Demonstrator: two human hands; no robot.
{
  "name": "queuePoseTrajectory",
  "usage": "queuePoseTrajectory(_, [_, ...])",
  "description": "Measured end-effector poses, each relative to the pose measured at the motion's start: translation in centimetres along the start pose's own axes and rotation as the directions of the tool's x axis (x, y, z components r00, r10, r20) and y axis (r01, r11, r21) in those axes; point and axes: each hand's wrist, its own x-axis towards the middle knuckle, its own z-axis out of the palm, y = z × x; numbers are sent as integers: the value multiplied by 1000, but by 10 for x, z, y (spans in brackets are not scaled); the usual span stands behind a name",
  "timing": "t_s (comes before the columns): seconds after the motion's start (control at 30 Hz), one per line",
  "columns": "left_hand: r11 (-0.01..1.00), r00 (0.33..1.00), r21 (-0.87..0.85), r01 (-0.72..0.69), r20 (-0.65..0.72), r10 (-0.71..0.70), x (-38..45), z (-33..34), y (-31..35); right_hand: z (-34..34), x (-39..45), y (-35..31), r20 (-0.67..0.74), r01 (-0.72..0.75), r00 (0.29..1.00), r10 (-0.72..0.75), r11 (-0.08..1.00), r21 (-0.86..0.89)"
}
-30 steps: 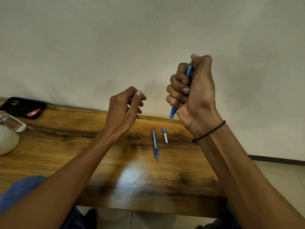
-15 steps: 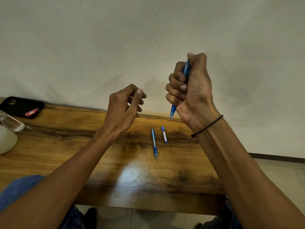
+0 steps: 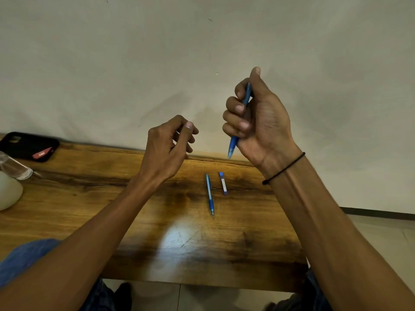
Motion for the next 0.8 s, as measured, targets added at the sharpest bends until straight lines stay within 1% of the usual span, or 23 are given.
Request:
queuePoseTrajectory(0.13, [1000,1000,-10,5,1,-5,0,0,0,-2,1,0,-64,10,998,-11,1000,-16])
queuePoseTrajectory(0.27, [1000,1000,-16,4,8,-4,0,-1,0,-3,0,-1,-117,25,993,-24,1000,6])
queuePoseTrajectory(0.57, [1000,1000,-6,3,20,-3,-1,0,1,-3,1,-4,-121,7,993,0,998,55])
queuePoseTrajectory(0.8, [1000,1000,-5,1,21,-1,-1,0,0,-2,0,-6,-126,22,992,-13,997,71])
